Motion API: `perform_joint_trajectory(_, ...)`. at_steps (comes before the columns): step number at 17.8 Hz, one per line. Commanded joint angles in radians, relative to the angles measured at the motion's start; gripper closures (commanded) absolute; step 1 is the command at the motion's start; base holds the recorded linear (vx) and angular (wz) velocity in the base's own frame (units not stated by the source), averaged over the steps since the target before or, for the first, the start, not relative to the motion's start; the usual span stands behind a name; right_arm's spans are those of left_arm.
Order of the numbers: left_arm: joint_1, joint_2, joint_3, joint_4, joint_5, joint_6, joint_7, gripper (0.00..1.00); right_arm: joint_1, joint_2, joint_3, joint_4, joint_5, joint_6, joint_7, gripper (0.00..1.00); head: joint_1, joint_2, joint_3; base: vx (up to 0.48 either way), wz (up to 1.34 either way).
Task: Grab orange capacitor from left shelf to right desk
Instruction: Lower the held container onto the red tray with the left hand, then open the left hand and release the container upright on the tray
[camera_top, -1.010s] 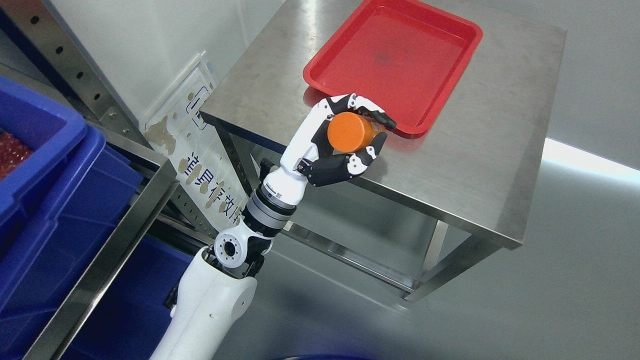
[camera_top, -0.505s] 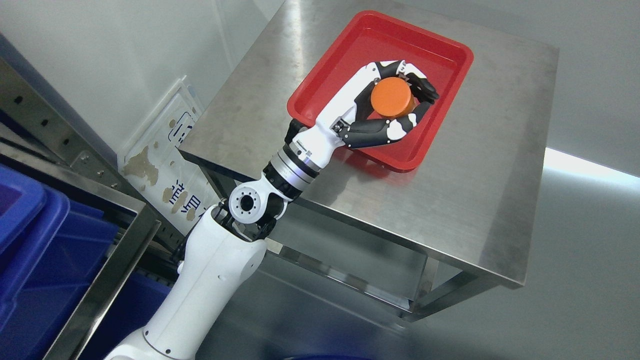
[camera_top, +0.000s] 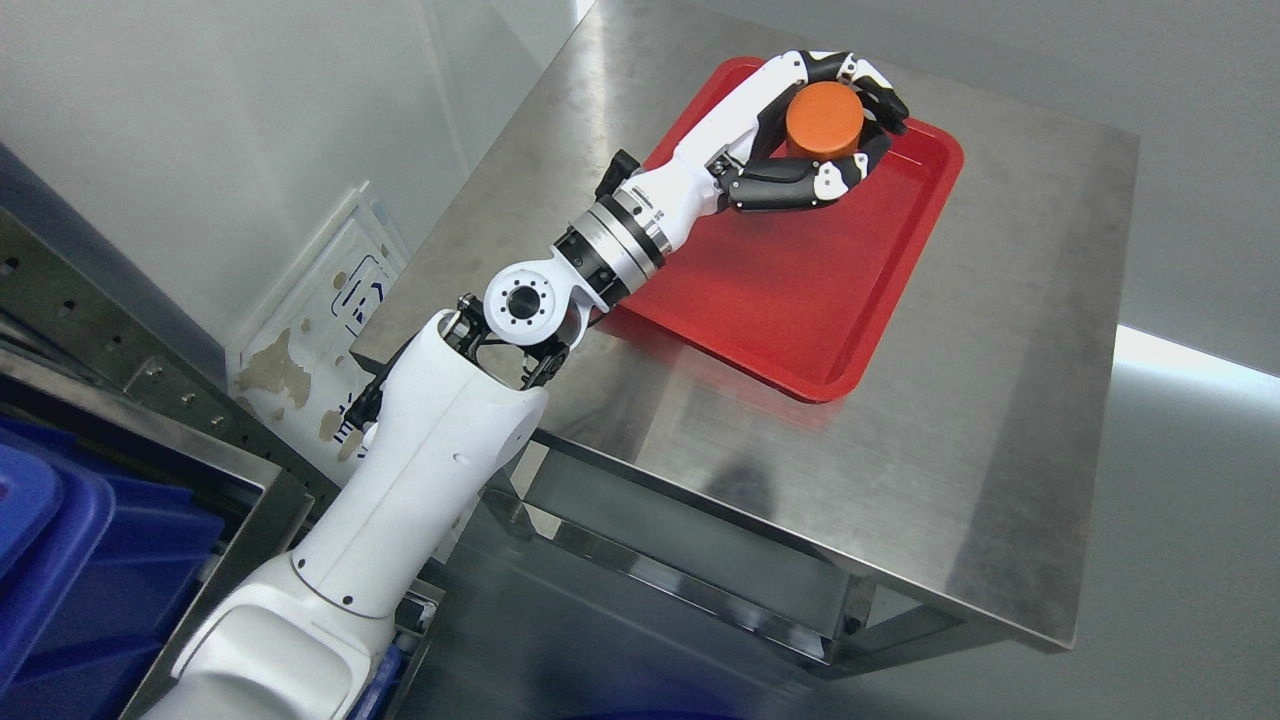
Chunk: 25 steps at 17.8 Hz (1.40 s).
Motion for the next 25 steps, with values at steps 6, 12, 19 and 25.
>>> perform_joint_trajectory(6,-0.063,0.017,-0.115,0.313,0.023,0.003,0.022,0.95,0.021,-0.017,-0.012,-0.017,0.006,0.005,0.000,0.00,0.0000,0.000,0.000,0.028,0.00)
perform_joint_trajectory(12,-0.063,0.017,-0.127,0.318,0.126,0.061,0.020,0.94,0.021,-0.017,-0.012,-0.017,0.006,0.005,0.000,0.00,0.0000,0.000,0.000,0.000,0.00)
perform_joint_trajectory(19,-0.065,0.017,-0.165,0.327,0.126,0.057,0.025,0.78,0.021,-0.017,-0.012,-0.017,0.006,0.005,0.000,0.00,0.0000,0.000,0.000,0.000,0.00)
perform_joint_trajectory(25,-0.082,0.017,-0.132,0.325,0.126,0.057,0.025,0.44,0.021,-0.017,-0.012,-0.017,0.006,0.005,0.000,0.00,0.0000,0.000,0.000,0.000,0.00)
